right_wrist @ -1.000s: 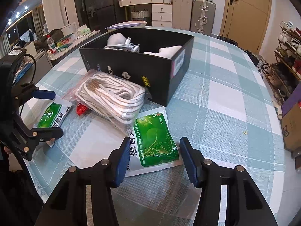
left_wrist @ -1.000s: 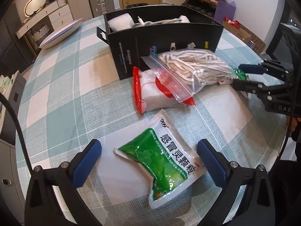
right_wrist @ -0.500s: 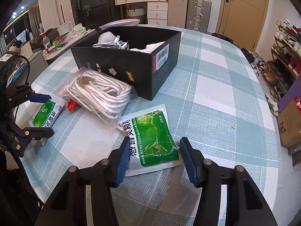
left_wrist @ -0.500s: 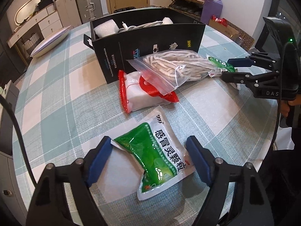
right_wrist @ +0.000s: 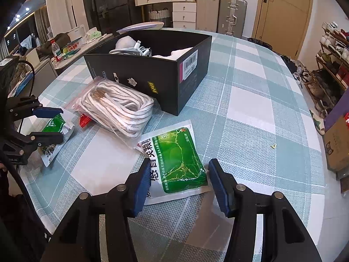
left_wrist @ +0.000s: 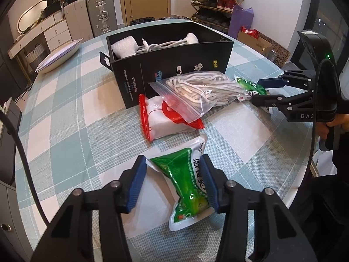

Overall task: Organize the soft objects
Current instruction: 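Grasp the large green sachet with the left tool while the right tool grasps a small green sachet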

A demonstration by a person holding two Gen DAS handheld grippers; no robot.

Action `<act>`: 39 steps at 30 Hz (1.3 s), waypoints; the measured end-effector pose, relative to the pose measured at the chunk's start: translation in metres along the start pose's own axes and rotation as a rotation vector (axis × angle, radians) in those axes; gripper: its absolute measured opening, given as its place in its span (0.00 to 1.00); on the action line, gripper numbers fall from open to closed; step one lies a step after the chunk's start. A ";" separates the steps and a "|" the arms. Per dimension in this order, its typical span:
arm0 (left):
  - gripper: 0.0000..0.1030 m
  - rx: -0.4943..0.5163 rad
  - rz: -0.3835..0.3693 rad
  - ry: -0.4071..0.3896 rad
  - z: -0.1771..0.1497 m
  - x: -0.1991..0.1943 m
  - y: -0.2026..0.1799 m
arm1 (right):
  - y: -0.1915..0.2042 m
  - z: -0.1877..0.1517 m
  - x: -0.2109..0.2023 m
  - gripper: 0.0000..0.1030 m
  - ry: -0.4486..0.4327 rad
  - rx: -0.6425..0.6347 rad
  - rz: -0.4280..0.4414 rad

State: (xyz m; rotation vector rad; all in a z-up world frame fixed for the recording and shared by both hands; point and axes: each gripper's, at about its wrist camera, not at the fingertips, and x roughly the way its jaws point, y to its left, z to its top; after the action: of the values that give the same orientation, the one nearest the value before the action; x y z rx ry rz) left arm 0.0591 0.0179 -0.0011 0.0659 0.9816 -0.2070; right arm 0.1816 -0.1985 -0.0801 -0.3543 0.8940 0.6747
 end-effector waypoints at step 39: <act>0.33 0.131 -0.054 0.023 -0.006 0.003 -0.035 | -0.001 -0.002 -0.007 0.51 -0.014 -0.027 -0.019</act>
State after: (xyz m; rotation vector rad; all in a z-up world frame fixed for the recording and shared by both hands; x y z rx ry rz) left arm 0.0480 -0.0162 -0.0054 0.1623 0.9929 -0.3209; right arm 0.1781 -0.2029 -0.0751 -0.3816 0.8681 0.6717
